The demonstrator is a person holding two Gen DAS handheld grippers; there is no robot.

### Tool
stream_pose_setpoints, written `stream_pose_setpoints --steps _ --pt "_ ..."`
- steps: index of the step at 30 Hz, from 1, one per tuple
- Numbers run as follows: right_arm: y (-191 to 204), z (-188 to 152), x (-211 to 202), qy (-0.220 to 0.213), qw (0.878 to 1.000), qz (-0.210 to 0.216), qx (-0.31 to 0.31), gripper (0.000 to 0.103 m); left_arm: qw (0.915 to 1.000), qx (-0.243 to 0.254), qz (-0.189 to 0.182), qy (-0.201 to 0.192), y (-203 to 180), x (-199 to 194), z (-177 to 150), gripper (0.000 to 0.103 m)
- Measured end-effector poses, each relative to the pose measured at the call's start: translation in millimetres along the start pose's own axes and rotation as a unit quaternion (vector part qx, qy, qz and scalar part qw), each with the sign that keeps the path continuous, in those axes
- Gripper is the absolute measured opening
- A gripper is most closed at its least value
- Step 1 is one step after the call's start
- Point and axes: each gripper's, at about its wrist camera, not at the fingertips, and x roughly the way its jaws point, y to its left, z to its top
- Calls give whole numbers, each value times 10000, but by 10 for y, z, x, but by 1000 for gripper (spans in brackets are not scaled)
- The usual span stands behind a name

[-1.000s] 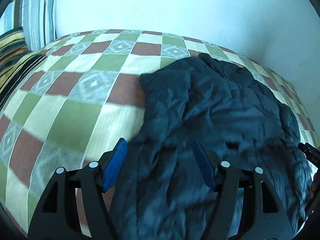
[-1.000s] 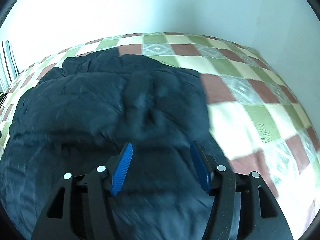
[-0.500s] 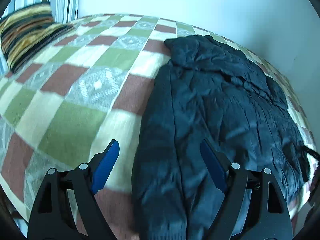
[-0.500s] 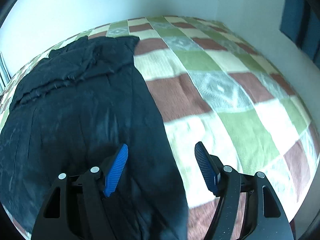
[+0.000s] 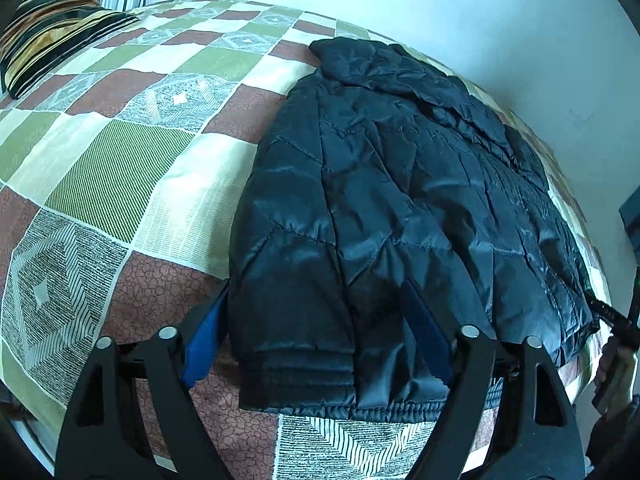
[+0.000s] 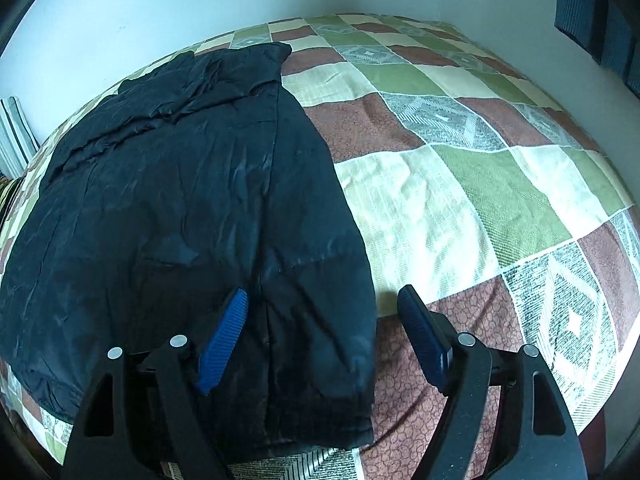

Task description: Fold large clothes

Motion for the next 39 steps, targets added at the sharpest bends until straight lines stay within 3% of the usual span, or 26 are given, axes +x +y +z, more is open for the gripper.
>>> stream_pose_setpoints --steps 2,9,11,12,14,17,20,23,32,39 --pt "-16 -20 -1 11 10000 36 36 76 10000 -74 -49 43 3 12 -12 69" --pt "-101 -118 -29 65 9997 162 150 82 9995 -168 -242 57 21 -26 -64 67" --pt "-87 -150 -54 87 9998 169 115 79 9996 -198 -175 20 23 -31 -76 58" --pt "-79 -168 -68 91 9997 204 115 74 9997 -185 -158 15 17 -36 -79 54" --pt "-44 -204 -104 118 9989 424 134 50 9997 -149 -194 5 1 -55 -85 38" --pt "24 -227 -134 113 9988 475 92 38 9996 -155 -239 -24 -5 -77 -79 24" --pt "49 -242 -169 72 9982 583 113 25 9991 -229 -355 -66 12 -116 -70 16" --pt "49 -250 -243 3 9972 734 167 16 9984 -307 -458 -146 30 -170 -66 13" --pt "-70 -313 -643 -178 9860 1527 638 11 9949 -511 -656 -578 61 -644 -40 11" --pt "-94 152 -834 -565 9701 2176 914 11 9876 -682 -1084 -908 8 -846 421 10"
